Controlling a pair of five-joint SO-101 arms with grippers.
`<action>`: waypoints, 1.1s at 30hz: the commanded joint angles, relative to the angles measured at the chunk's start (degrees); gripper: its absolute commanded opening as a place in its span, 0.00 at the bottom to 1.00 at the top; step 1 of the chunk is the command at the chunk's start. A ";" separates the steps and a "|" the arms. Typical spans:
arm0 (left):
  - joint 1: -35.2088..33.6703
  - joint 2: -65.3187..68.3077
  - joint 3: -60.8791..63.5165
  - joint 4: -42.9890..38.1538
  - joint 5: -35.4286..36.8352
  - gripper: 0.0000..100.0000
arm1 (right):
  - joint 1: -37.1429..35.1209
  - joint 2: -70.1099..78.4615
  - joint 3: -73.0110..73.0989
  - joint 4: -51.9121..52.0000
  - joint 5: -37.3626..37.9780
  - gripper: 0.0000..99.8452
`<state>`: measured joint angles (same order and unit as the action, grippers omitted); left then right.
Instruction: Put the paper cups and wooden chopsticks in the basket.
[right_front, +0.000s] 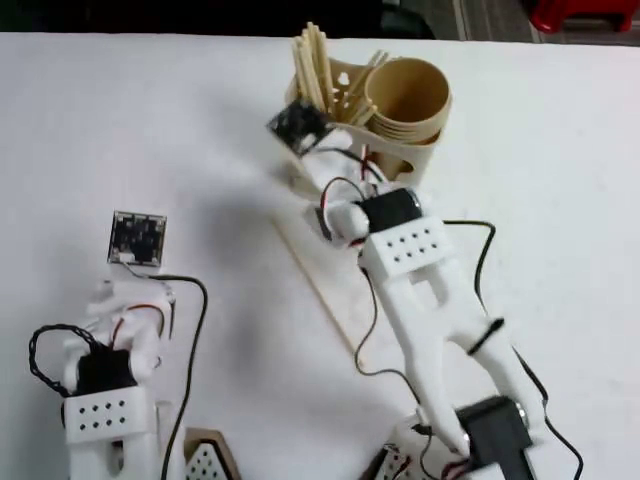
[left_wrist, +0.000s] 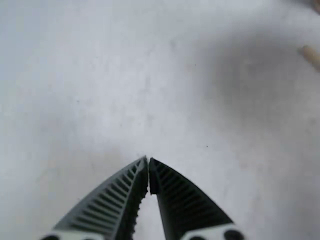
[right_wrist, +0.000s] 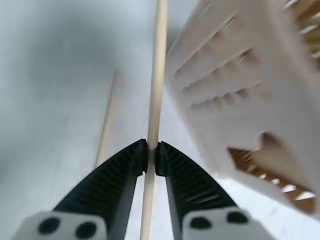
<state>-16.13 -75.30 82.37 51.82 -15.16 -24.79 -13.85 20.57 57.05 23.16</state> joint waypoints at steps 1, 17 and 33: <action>-0.40 -0.84 -0.44 -1.14 -0.53 0.03 | 1.27 -7.60 -0.88 -10.51 -7.47 0.02; -0.40 -0.84 -0.18 -1.14 -4.66 0.03 | 2.15 -14.11 -0.53 -55.96 -24.79 0.02; -0.22 -0.84 -0.09 -1.14 -4.75 0.03 | 9.54 2.95 -0.44 -69.32 -24.70 0.02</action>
<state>-16.13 -75.30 82.46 51.82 -19.38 -16.09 -11.91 20.66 -10.73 -1.19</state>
